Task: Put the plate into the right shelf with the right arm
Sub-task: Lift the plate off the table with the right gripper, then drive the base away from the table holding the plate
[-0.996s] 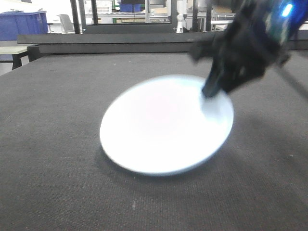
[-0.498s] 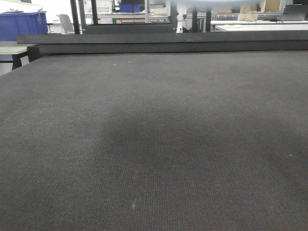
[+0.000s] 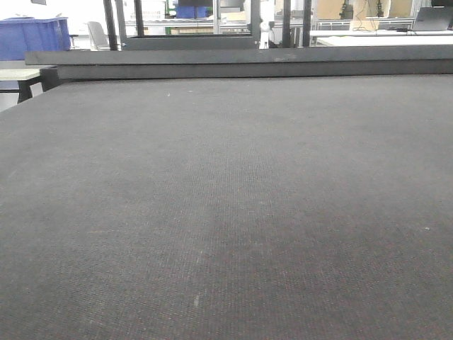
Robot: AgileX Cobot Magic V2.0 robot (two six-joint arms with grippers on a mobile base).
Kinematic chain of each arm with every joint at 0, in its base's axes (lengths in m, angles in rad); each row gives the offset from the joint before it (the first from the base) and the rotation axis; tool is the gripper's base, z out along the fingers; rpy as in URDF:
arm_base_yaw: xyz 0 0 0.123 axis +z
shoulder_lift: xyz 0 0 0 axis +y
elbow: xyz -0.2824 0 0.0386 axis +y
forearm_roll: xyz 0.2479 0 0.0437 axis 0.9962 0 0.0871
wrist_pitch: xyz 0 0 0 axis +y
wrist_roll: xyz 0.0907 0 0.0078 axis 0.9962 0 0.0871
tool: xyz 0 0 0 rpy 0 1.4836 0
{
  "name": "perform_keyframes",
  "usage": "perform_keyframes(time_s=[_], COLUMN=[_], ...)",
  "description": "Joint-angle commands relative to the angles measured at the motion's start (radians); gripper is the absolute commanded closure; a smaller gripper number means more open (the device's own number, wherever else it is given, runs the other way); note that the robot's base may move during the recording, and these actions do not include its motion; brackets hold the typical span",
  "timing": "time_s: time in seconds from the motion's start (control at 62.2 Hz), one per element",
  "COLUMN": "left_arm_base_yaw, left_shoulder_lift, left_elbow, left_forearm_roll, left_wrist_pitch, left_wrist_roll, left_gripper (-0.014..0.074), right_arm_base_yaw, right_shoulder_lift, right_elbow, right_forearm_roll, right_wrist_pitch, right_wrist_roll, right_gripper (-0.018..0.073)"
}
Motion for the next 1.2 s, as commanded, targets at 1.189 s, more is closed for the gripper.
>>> perform_keyframes(time_s=[1.189], left_arm_base_yaw=[0.001], left_shoulder_lift=[-0.006], left_elbow=[0.010], left_forearm_roll=[-0.006], left_wrist_pitch=[-0.086], left_wrist_roll=[-0.003], left_gripper=[0.0643], right_arm_base_yaw=[-0.004], right_shoulder_lift=[-0.012], right_elbow=[0.098], right_forearm_roll=[0.007], right_wrist_pitch=[-0.321], right_wrist_roll=[0.003], right_gripper=[0.0503])
